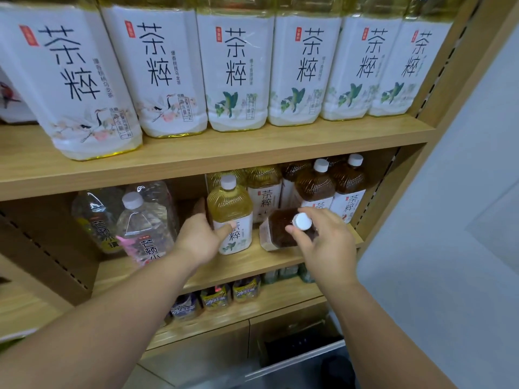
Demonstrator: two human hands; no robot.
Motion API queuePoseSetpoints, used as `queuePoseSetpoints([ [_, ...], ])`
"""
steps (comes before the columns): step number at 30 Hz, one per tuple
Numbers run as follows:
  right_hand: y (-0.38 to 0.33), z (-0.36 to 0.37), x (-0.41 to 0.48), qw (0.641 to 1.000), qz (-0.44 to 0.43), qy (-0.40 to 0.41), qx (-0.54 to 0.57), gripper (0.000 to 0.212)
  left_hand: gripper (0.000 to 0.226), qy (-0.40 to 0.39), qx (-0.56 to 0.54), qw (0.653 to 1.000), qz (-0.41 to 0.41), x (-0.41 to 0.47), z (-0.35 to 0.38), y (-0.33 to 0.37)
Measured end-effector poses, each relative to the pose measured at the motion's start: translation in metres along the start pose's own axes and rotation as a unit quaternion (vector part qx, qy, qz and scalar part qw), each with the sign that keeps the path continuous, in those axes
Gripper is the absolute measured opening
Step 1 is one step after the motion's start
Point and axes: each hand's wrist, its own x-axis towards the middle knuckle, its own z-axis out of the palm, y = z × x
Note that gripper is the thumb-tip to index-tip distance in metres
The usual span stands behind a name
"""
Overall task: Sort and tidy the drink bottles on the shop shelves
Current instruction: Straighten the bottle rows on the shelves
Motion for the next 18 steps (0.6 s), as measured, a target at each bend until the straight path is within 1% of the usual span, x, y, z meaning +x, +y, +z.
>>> queuePoseSetpoints([
  [1, 0.0, -0.002, -0.002, 1.0, -0.002, 0.008, -0.005, 0.034, 0.066, 0.037, 0.03, 0.999, 0.008, -0.008, 0.004, -0.002],
  [2, -0.001, -0.005, -0.002, 1.0, -0.005, 0.014, -0.01, 0.033, 0.075, 0.073, 0.055, 0.995, 0.031, -0.018, 0.009, -0.004],
  [3, -0.003, -0.008, -0.003, 1.0, -0.009, 0.017, -0.012, 0.032, 0.081, 0.091, 0.062, 0.992, 0.067, -0.028, 0.013, -0.006],
  [4, -0.006, -0.01, -0.003, 1.0, -0.017, 0.019, -0.014, 0.031, 0.086, 0.082, 0.055, 0.99, 0.105, -0.038, 0.017, -0.007],
  [5, -0.01, -0.012, -0.004, 0.999, -0.028, 0.02, -0.014, 0.029, 0.093, 0.047, 0.046, 0.989, 0.131, -0.048, 0.021, -0.008],
  [7, -0.018, -0.016, -0.009, 0.999, -0.043, 0.012, -0.01, 0.027, 0.105, -0.022, 0.048, 0.986, 0.161, -0.062, 0.026, -0.008],
  [8, -0.022, -0.018, -0.013, 0.999, -0.048, 0.006, -0.006, 0.026, 0.108, -0.038, 0.056, 0.982, 0.177, -0.067, 0.028, -0.007],
  [10, -0.03, -0.023, -0.02, 0.999, -0.054, -0.007, 0.002, 0.026, 0.11, -0.062, 0.043, 0.978, 0.193, -0.075, 0.026, -0.005],
  [14, -0.05, -0.034, -0.029, 0.996, -0.072, -0.034, 0.042, 0.031, 0.109, -0.129, -0.019, 0.973, 0.19, -0.088, 0.005, -0.01],
  [16, -0.068, -0.037, -0.029, 0.994, -0.085, -0.04, 0.059, 0.034, 0.11, -0.133, -0.03, 0.968, 0.21, -0.099, -0.009, -0.009],
  [18, -0.092, -0.043, -0.024, 0.991, -0.101, -0.033, 0.085, 0.035, 0.099, -0.105, -0.061, 0.964, 0.236, -0.109, -0.026, -0.004],
])
